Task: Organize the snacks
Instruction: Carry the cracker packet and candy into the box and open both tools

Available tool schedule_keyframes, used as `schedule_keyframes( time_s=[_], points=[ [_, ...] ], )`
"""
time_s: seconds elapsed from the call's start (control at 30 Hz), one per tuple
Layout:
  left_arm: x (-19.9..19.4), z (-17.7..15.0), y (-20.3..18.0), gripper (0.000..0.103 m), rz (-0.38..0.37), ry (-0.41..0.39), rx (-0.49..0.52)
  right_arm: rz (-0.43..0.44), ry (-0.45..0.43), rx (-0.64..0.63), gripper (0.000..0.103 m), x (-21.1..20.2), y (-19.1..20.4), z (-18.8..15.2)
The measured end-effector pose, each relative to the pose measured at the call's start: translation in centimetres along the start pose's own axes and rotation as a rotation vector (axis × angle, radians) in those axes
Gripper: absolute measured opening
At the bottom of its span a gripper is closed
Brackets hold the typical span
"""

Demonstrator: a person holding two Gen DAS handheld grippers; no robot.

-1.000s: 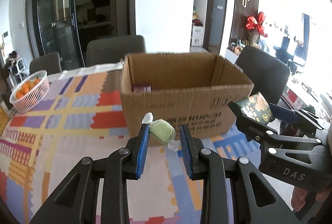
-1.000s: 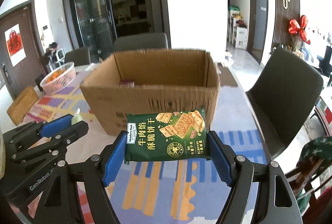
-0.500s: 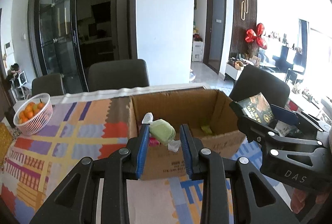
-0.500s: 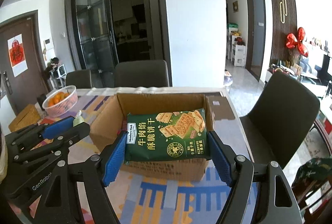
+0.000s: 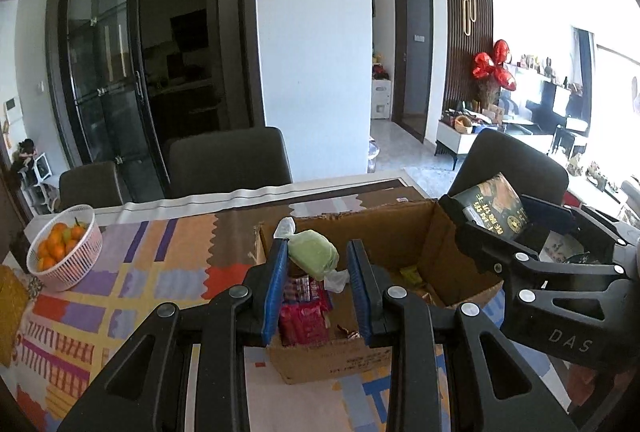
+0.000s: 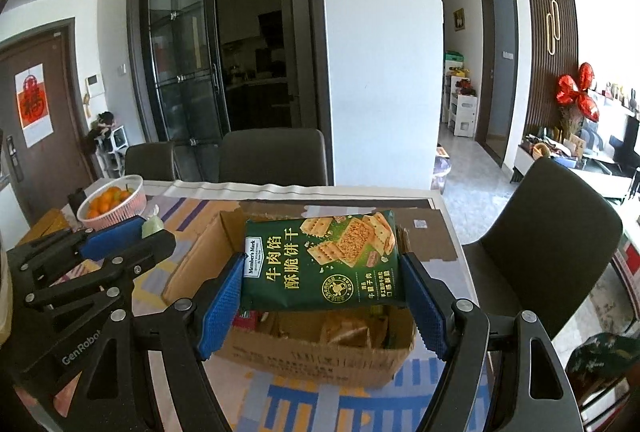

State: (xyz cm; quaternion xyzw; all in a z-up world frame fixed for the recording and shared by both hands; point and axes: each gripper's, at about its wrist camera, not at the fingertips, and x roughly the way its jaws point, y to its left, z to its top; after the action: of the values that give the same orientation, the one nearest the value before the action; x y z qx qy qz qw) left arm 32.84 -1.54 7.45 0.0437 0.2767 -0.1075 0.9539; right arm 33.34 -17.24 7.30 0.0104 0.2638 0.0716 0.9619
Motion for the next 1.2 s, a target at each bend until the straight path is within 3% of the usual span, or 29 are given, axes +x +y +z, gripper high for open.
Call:
schedule_keyframes(
  time_s=[0.7, 0.73, 0.8, 0.83, 1.2],
  points=[
    [8.1, 0.2, 0.7, 0.031, -0.021, 0.214, 0.008, -0.032, 0.226, -0.029, 0.077, 8.1, -1.8, 0.5],
    [8.3, 0.1, 0.7, 0.033, -0.021, 0.222, 0.008, -0.029, 0.242, -0.029, 0.077, 8.5, -1.8, 0.4],
    [8.5, -0.2, 0.7, 0.051, -0.006, 0.231, 0.006, -0.03, 0.274, -0.03, 0.079, 9.2, -2.0, -0.1],
    [8.4, -0.3, 0.9, 0.065, 0.005, 0.227, 0.004, -0.036, 0.284, -0.03, 0.082, 9.4, -1.9, -0.3],
    [4.7, -1.1, 1.8, 0.077, 0.119, 0.155, -0.01, -0.076, 0.265, -0.022, 0.085, 7.7, -2.0, -1.3]
  ],
)
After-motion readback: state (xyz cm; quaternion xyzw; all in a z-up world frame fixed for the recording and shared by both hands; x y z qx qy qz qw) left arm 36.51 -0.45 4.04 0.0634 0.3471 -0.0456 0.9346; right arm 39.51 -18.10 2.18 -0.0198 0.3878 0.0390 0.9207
